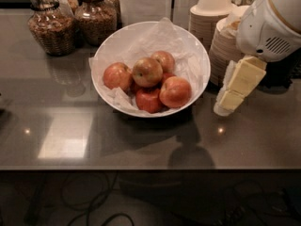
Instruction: Pick apple from white bowl
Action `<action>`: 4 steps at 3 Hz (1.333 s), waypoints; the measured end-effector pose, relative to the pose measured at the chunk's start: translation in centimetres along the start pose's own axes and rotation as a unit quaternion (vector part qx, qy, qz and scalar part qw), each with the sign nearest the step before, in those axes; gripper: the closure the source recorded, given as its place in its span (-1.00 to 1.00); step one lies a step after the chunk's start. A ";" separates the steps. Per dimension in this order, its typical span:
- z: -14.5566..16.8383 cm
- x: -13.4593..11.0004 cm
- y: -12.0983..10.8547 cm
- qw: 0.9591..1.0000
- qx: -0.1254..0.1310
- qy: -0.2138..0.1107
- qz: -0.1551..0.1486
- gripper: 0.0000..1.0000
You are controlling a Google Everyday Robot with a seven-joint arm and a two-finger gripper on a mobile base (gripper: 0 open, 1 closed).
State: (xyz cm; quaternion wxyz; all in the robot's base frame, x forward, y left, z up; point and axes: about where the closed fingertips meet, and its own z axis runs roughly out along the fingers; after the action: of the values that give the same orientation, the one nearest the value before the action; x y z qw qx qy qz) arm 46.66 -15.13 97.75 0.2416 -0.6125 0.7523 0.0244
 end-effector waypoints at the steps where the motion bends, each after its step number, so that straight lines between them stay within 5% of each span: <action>1: 2.3 -4.1 -0.3 0.997 -0.015 -0.072 -0.006 -1.00; 2: 4.1 -7.1 -0.9 0.991 -0.031 -0.126 -0.015 -1.00; 3: 6.0 -9.1 -1.8 0.985 -0.039 -0.166 -0.022 -0.68; 4: 7.4 -10.4 -2.6 0.982 -0.041 -0.184 -0.030 -0.62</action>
Offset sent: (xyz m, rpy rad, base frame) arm 0.0500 0.1105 -0.0087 0.3586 -0.0165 0.1796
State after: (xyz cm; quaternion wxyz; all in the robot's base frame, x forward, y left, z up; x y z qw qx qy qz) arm 52.89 -3.84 96.00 0.3513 -0.6288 0.6749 0.1602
